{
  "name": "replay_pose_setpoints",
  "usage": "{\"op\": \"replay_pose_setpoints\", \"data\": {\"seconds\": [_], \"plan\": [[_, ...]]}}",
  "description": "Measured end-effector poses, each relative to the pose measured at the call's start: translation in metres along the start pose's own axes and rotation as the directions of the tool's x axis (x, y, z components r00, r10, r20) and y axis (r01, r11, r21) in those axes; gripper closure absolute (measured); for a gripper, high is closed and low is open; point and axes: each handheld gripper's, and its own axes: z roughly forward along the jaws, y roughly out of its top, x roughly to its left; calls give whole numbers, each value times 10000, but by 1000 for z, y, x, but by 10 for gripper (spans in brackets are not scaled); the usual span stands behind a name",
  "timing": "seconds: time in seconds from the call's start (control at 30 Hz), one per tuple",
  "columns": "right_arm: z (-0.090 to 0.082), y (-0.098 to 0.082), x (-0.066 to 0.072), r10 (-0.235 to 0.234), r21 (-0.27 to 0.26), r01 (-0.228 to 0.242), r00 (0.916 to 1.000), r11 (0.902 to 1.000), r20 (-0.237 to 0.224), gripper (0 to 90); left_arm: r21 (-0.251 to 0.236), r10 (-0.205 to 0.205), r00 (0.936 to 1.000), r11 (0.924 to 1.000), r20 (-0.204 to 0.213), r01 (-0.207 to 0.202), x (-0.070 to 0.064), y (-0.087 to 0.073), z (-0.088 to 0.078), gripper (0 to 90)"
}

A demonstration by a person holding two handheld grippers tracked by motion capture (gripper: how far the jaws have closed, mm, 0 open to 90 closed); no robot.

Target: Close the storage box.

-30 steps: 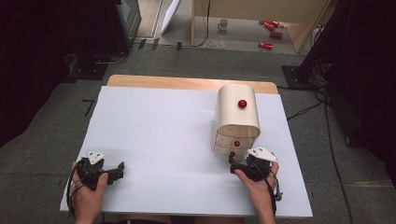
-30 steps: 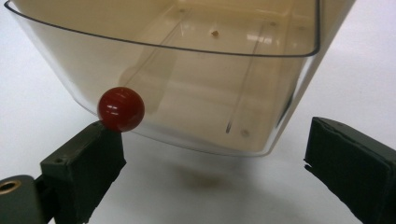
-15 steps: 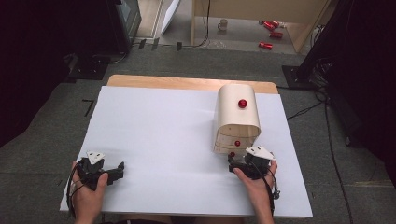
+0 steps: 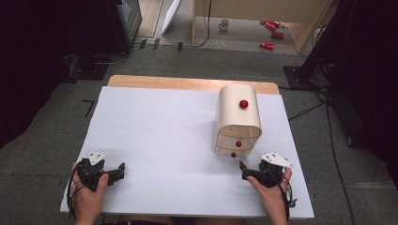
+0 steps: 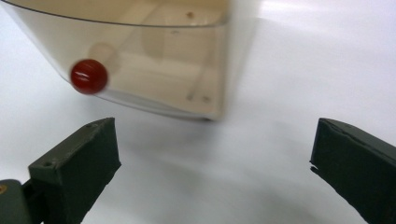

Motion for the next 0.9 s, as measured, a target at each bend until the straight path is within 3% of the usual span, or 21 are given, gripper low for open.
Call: {"op": "replay_pose_setpoints", "data": {"seconds": [0.2, 0.7, 0.9], "plan": [[-20, -10, -21, 37, 44, -39, 9993, 10000, 368, 10, 1, -2, 10000, 10000, 2, 2, 0, 0, 0, 0], [-44, -33, -59, 271, 460, -335, 9907, 9984, 1332, 11, 3, -3, 10000, 10000, 5, 3, 0, 0, 0, 0], [-47, -44, -73, 356, 803, -456, 9919, 9957, 1216, 10, 4, 0, 10000, 10000, 4, 0, 0, 0, 0, 0]]}}
